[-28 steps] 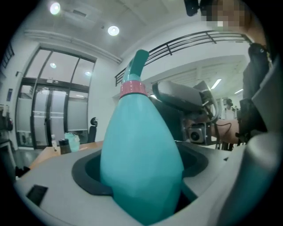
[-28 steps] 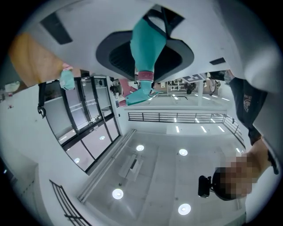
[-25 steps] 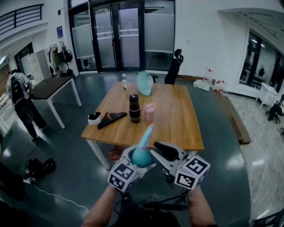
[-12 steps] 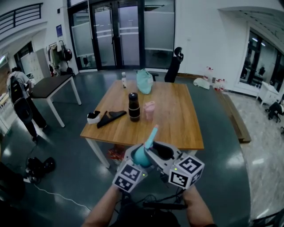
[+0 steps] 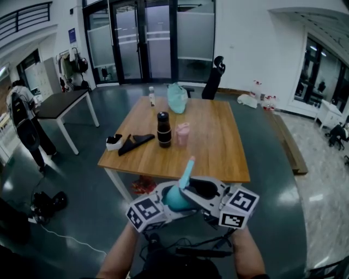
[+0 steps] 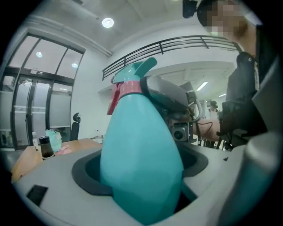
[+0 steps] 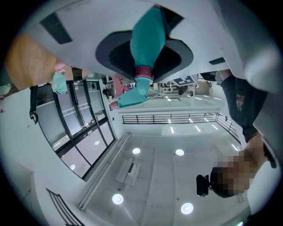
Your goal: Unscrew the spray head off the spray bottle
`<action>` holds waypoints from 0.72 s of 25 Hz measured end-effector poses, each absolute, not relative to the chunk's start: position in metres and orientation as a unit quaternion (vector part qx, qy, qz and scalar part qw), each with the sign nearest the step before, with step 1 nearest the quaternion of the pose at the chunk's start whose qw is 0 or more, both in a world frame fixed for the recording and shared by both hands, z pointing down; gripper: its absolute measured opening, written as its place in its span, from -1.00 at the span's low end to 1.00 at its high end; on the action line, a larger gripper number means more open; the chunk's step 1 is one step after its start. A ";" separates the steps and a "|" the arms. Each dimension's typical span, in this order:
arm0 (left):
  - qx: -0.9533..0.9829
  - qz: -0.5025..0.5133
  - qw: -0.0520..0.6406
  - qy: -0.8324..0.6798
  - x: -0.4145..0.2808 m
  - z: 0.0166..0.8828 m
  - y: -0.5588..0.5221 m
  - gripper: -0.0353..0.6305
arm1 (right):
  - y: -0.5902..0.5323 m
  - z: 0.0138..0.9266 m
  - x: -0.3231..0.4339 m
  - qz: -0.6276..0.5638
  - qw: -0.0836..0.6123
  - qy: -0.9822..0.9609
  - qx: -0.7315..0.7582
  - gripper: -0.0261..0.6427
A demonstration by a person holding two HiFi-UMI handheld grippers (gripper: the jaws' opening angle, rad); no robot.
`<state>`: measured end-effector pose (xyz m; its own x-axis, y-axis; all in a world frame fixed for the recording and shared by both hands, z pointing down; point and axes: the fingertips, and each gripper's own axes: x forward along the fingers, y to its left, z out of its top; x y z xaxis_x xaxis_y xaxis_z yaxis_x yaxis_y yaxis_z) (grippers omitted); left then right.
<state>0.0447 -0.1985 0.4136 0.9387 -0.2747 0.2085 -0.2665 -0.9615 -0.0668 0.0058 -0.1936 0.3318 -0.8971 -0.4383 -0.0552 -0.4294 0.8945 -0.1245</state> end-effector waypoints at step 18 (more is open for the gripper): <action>-0.936 -0.130 0.014 0.327 0.021 0.428 -0.251 0.42 | -0.222 0.343 0.006 -0.087 0.051 0.939 -0.328 -0.42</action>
